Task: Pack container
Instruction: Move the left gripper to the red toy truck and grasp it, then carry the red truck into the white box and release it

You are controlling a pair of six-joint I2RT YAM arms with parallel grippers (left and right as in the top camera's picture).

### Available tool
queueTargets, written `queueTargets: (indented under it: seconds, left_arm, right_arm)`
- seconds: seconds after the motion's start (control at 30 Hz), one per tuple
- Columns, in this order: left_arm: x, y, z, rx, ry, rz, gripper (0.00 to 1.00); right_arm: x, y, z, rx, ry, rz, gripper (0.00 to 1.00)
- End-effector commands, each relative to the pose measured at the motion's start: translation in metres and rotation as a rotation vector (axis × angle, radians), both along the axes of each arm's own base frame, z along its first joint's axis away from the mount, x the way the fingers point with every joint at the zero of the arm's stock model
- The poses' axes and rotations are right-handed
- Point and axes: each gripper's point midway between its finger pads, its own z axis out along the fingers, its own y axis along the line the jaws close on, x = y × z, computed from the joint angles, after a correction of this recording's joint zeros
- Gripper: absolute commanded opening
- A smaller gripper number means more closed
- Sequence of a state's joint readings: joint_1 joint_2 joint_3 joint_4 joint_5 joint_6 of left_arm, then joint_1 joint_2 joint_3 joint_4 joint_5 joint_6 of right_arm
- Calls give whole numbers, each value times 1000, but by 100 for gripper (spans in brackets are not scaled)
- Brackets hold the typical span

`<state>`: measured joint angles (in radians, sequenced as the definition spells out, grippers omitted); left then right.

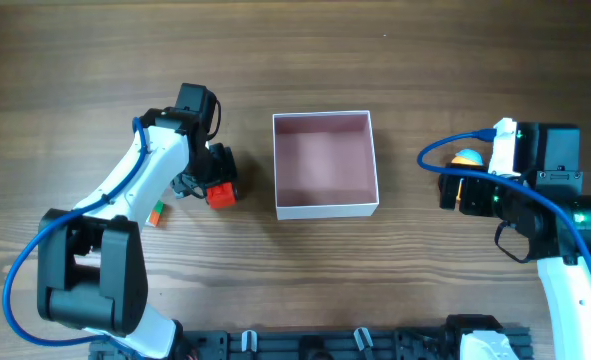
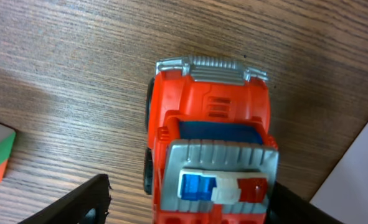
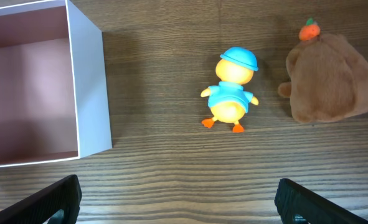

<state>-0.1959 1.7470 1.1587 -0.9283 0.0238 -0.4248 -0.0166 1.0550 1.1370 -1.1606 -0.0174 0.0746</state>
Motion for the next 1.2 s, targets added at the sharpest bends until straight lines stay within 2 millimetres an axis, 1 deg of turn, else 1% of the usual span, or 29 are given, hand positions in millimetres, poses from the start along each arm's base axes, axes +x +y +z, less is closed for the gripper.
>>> queueTargets:
  seconds: [0.0,0.03,0.1,0.3,0.4,0.47,0.53,0.6,0.63,0.7,0.77,0.83,0.9,0.93,1.0,1.03,1.07,1.1,1.13,1.17]
  left_arm:
    - [2,-2,1,2,0,2,68]
    - [2,-2,1,2,0,2,65]
    - [2,-2,1,2,0,2,55]
    - [2,-2,1,3,0,1,47]
    - [2,-1,1,3,0,1,38]
    - [2,-1,1,3,-1,1,36]
    - [2,-1,1,3,-1,1,28]
    - [3,-1,1,8,-3,1,25]
    - [3,0,1,10,-4,-2,22]
    - [4,0,2,13,-7,-6,12]
    - [10,-1,8,10,-25,-6,4]
    - [19,-3,24,4,-56,-6,4]
    - [31,-11,52,-8,-112,-22,4]
    - [39,-22,78,-19,-167,-65,4]
    - [46,-39,110,-33,-240,-112,4]
    - [49,-58,135,-54,-309,-163,4]
    - [49,-72,148,-64,-349,-222,4]
    - [49,-86,159,-74,-388,-280,4]
    - [46,-110,169,-96,-438,-351,4]
    - [43,-129,173,-116,-465,-396,4]
  right_arm:
    - [3,-3,9,-15,-22,-20,100]
    - [3,-3,9,-15,-21,-20,100]
    - [3,-3,9,-15,-21,-20,100]
    - [3,-3,9,-15,-21,-20,100]
    - [3,-3,9,-16,-21,-20,100]
    - [3,-3,9,-15,-21,-20,100]
    - [3,-3,9,-15,-21,-20,100]
    - [3,-3,9,-15,-21,-20,100]
    - [3,-3,9,-15,-21,-20,100]
    - [3,-3,9,-15,-21,-20,100]
    - [3,-3,9,-15,-21,-21,100]
    - [3,-3,9,-15,-21,-20,100]
    - [3,-3,9,-15,-21,-20,100]
    - [3,-3,9,-15,-21,-20,100]
    - [3,-3,9,-15,-22,-21,100]
    - [4,-3,9,-15,-25,-21,100]
    - [4,-3,10,-15,-30,-22,100]
    - [5,-4,11,-14,-37,-26,100]
    - [5,-8,15,-26,-54,-57,100]
    - [5,-10,18,-38,-69,-64,100]
